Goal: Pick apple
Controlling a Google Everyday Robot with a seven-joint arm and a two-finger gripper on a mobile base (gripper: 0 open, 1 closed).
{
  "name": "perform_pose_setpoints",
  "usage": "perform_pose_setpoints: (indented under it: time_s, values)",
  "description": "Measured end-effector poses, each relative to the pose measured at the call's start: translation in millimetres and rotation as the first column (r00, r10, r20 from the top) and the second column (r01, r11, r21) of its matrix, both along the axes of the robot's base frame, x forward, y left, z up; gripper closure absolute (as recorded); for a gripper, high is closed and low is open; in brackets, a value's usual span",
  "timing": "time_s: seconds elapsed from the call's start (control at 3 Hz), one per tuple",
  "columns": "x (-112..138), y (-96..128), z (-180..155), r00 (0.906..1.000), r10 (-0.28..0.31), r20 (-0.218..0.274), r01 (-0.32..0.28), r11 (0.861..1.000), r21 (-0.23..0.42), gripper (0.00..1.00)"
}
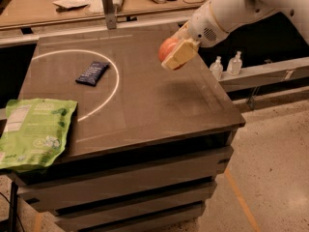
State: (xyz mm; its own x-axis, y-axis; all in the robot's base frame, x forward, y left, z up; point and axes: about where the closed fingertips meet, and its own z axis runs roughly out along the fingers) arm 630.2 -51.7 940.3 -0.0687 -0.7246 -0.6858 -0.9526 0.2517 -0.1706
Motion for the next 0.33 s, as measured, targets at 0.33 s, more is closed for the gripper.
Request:
perform_pose_setpoints:
  time_s: [0.33]
  values:
    - [-0.6, -1.9, 6.0, 0.9999, 0.002, 0.01, -0.002, 1.0, 0.009, 1.0]
